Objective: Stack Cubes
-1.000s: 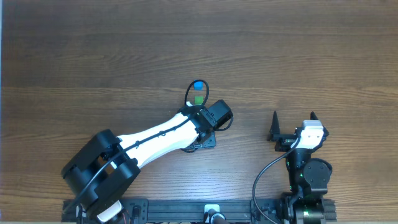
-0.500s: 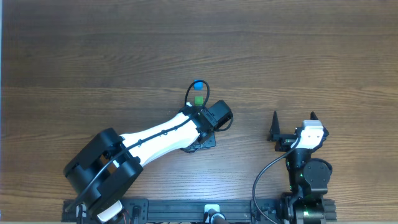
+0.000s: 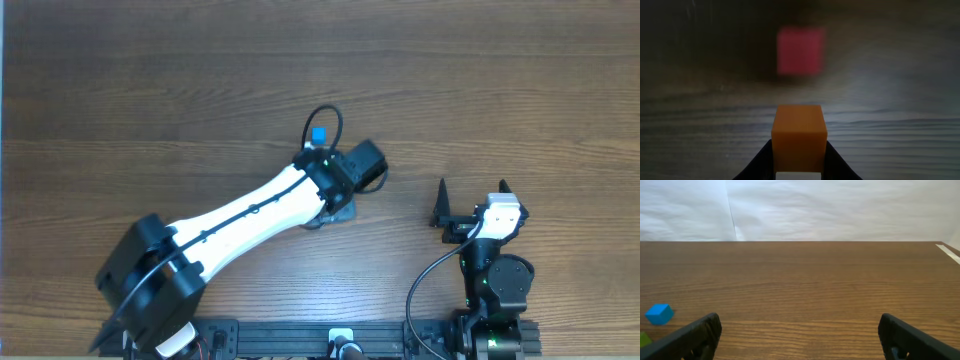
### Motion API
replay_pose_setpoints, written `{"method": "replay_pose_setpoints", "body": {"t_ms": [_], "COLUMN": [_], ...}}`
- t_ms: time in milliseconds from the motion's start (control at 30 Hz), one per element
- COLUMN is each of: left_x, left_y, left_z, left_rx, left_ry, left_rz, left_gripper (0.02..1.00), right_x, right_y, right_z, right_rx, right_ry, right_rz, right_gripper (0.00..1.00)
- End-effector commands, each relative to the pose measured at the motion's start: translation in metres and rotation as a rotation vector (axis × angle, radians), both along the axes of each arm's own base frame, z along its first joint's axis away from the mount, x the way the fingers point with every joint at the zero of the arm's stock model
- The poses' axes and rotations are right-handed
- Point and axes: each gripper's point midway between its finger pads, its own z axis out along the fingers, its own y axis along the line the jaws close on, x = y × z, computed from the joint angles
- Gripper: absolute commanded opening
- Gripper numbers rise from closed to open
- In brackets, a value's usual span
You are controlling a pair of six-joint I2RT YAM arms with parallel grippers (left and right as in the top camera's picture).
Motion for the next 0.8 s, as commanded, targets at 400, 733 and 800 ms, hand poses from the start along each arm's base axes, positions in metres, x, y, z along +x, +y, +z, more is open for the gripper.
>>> {"method": "replay_pose_setpoints", "body": {"t_ms": [400,733,800], "left_x": [0.052,0.043,0.042], "left_y": [0.011,0.002,0.001], "left_z": [0.021,0.004,0.001], "left_rx": [-0.009,-0.011,-0.008], "left_ry": [-0.049,0.014,0.023], "left_rz": [0.007,-0.012,-0.012], "left_gripper": [0.108,0.112,0.115], "right_x": [0.0,0.0,0.0], "right_y": [0.003,0.003,0.003], "right_z": [-0.002,-0.002,-0.002], "right_rx": [-0.003,-0.003,-0.003], "right_ry": [-0.001,-0.001,-0.001], "right_rz": [0.012,0.012,0.012], "right_gripper": [0.993,0.991,0.991]}}
